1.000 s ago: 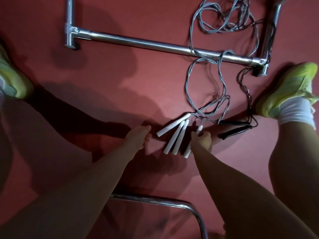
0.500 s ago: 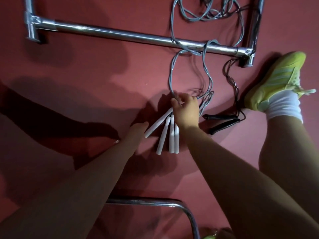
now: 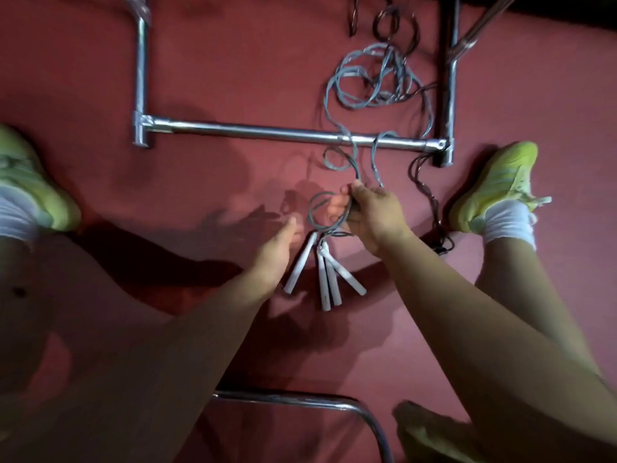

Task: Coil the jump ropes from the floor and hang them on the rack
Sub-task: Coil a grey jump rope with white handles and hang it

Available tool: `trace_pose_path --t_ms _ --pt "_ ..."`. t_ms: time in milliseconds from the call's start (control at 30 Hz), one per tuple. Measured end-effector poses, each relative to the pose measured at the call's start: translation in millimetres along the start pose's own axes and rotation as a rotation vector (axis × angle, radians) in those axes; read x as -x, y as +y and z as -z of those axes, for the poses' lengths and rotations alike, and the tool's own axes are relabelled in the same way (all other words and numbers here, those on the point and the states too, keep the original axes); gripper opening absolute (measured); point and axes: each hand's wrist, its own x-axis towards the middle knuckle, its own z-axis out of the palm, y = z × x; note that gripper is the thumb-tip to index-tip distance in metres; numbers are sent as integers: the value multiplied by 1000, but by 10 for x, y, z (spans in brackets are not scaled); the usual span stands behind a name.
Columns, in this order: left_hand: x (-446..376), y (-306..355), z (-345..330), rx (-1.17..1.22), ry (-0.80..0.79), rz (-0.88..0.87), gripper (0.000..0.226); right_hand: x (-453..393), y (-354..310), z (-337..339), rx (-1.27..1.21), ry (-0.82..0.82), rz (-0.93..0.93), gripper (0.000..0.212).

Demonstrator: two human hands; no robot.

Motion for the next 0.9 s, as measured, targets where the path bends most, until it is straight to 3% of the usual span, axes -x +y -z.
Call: trace_pose_path --t_ms 100,267,333,367,467,667,767,900 --pt "474 368 -97 51 -43 -147 30 525 -380 -119 -90 -123 23 28" --pt "1078 796 -48 45 -95 -307 39 1325 -791 -283 -108 -235 133 26" --pt "1197 834 33 48 -151 -380 59 1622 -912 -349 -130 -259 193 26" --pt "1292 844 80 6 -180 -413 58 1749 -965 -369 -133 -257 220 26" --pt "1813 925 200 -265 -178 -545 14 2078 -1093 -367 -139 -226 318 27" --pt "2517 1301 275 -513 -109 -831 14 2545 -1261 -174 -111 -248 382 38" --pt "2852 1537 248 -403 -65 -905 25 2618 -1171 -44 -7 -301 354 52" --pt "2997 1744 217 -127 -94 -794 21 2512 -909 3 49 -417 288 52"
